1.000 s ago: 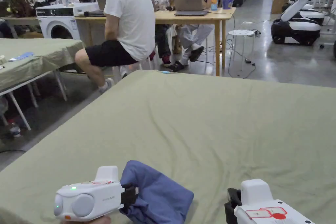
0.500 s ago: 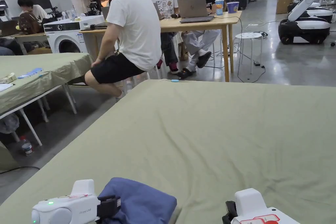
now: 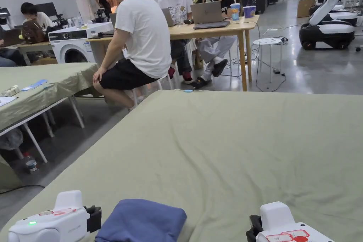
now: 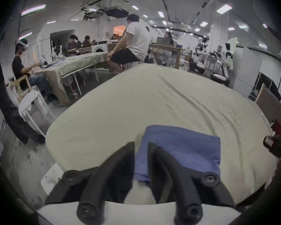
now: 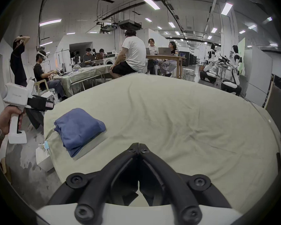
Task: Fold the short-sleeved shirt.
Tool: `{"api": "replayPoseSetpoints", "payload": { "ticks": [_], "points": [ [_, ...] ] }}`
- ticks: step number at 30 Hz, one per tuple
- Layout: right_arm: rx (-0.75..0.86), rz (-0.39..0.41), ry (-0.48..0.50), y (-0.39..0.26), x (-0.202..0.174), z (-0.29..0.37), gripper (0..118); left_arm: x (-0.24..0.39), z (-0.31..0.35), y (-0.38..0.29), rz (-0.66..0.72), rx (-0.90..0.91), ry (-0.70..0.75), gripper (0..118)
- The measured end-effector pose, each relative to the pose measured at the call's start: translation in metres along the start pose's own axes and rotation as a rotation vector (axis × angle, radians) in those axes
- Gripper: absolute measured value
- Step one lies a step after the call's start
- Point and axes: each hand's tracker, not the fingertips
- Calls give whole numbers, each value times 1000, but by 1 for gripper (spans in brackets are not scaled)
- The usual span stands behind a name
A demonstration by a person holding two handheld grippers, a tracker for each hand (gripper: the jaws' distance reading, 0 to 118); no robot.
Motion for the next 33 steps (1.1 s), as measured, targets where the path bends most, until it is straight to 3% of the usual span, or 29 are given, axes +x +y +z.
{"api": "replayPoseSetpoints", "payload": {
  "ticks": [1, 8, 18, 23, 33],
  "points": [
    [5, -3, -4, 0, 3, 5, 0, 11, 2, 0, -11, 3, 12, 0],
    [55, -47, -83, 1, 48, 59, 0, 134, 41, 3, -121, 97, -115, 0],
    [138, -80, -320, 2, 149, 169, 0, 312, 116, 7, -202, 347, -309, 0],
    [200, -102, -410, 9, 193, 220, 0, 368, 139, 19, -210, 409, -353, 0],
    [381, -47, -500, 77, 242, 288, 0, 436, 196, 97, -268, 613, -379, 0]
  ]
}}
